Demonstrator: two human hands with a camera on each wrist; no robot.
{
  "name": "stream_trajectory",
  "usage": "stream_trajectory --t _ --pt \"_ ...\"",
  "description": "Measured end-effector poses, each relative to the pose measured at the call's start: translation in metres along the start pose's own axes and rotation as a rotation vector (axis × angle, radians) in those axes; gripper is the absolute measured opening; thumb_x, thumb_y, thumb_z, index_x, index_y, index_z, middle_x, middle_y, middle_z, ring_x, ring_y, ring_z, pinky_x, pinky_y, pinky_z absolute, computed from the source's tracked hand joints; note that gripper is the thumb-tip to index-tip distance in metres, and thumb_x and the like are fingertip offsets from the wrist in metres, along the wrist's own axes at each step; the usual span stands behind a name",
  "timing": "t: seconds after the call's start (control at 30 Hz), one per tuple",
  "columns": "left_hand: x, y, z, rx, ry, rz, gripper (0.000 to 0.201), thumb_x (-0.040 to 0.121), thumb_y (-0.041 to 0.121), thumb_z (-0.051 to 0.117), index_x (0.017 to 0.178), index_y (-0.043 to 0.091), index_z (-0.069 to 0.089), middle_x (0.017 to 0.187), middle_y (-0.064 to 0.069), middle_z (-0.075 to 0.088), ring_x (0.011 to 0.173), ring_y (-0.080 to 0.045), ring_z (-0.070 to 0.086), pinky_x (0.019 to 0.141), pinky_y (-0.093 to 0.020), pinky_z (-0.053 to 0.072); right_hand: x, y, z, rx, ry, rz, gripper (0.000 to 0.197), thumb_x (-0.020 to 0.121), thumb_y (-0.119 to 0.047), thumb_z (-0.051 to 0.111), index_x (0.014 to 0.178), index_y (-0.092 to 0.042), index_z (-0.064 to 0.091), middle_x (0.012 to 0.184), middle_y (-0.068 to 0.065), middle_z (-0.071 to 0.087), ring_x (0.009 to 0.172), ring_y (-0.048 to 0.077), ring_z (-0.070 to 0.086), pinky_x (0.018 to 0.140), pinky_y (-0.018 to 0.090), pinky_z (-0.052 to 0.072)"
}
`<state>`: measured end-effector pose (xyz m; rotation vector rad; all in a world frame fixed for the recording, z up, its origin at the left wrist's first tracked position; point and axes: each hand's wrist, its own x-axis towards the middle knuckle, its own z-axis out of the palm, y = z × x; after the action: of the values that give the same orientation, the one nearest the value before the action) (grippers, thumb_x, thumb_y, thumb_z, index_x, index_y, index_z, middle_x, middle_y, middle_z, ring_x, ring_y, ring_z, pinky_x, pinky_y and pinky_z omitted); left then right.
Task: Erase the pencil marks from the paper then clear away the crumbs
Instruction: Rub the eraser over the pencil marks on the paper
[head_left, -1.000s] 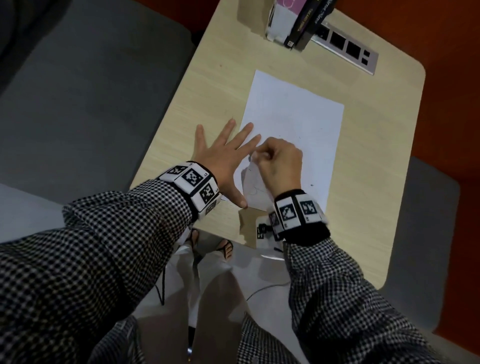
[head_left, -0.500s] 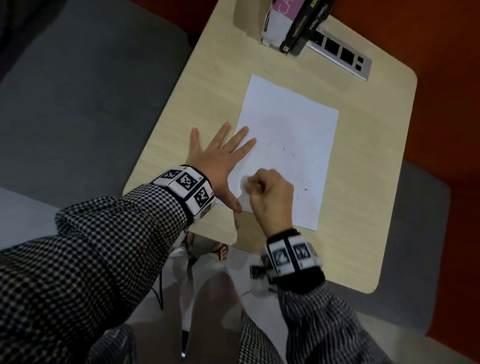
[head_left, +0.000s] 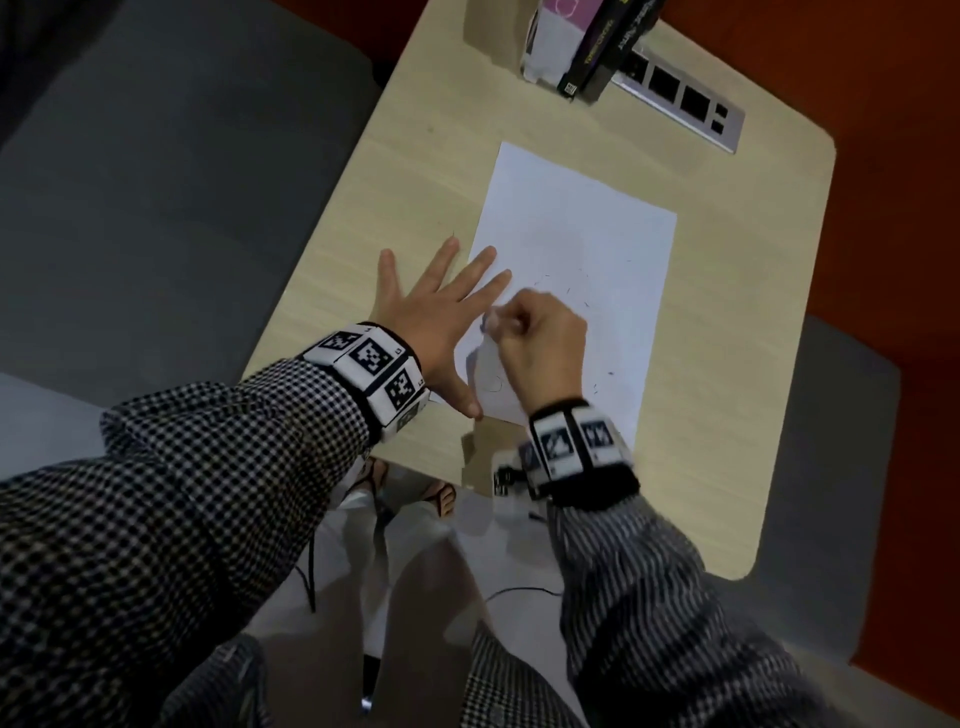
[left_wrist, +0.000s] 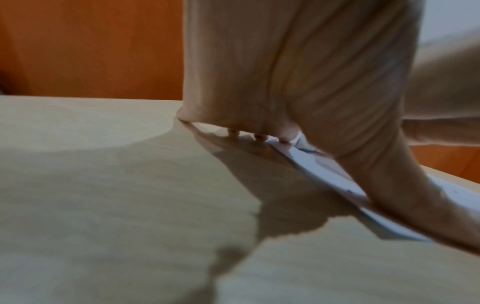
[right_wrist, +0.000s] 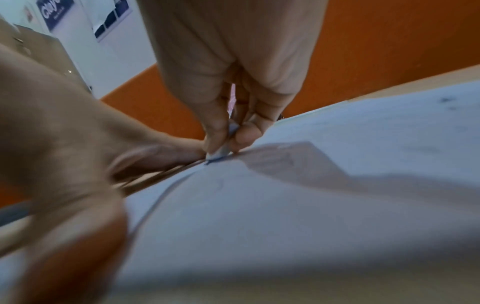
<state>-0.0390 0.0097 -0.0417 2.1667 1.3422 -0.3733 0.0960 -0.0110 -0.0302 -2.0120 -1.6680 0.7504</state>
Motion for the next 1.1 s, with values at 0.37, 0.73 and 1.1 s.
stream_trajectory --t 0.37,0.73,1.1 --pt "0.002 0.016 0.001 -0.070 0.057 -0.071 0.141 0.049 0.082 0.070 0.151 0.036 -0.017 0.156 0.014 -0.030 0.143 -0.019 -0.030 0.105 -0.072 -0.009 0.014 0.003 -0.013 -0.039 -0.120 -0.065 0.004 0.078 -0.006 0.063 0.075 -0.006 0.062 0.081 0.011 0.060 0.072 0.022 0.054 0.062 0.031 0.042" --pt "0.006 0.015 0.002 -0.077 0.023 -0.094 0.142 0.050 0.081 0.070 0.148 0.037 -0.023 0.153 0.015 -0.036 0.142 -0.020 -0.033 0.104 -0.072 -0.010 0.007 0.011 -0.013 -0.081 -0.060 -0.083 0.010 0.079 -0.003 0.058 0.069 -0.005 0.056 0.075 0.012 0.065 0.071 0.026 0.057 0.061 0.030 0.041" --pt "0.007 0.018 0.002 -0.060 0.019 -0.117 0.144 0.048 0.081 0.070 0.148 0.037 -0.023 0.153 0.015 -0.036 0.143 -0.019 -0.031 0.105 -0.072 -0.008 0.011 0.017 -0.019 -0.075 -0.028 -0.056 0.014 0.076 0.001 0.054 0.067 -0.010 0.053 0.067 0.002 0.055 0.065 0.023 0.050 0.057 0.025 0.032"
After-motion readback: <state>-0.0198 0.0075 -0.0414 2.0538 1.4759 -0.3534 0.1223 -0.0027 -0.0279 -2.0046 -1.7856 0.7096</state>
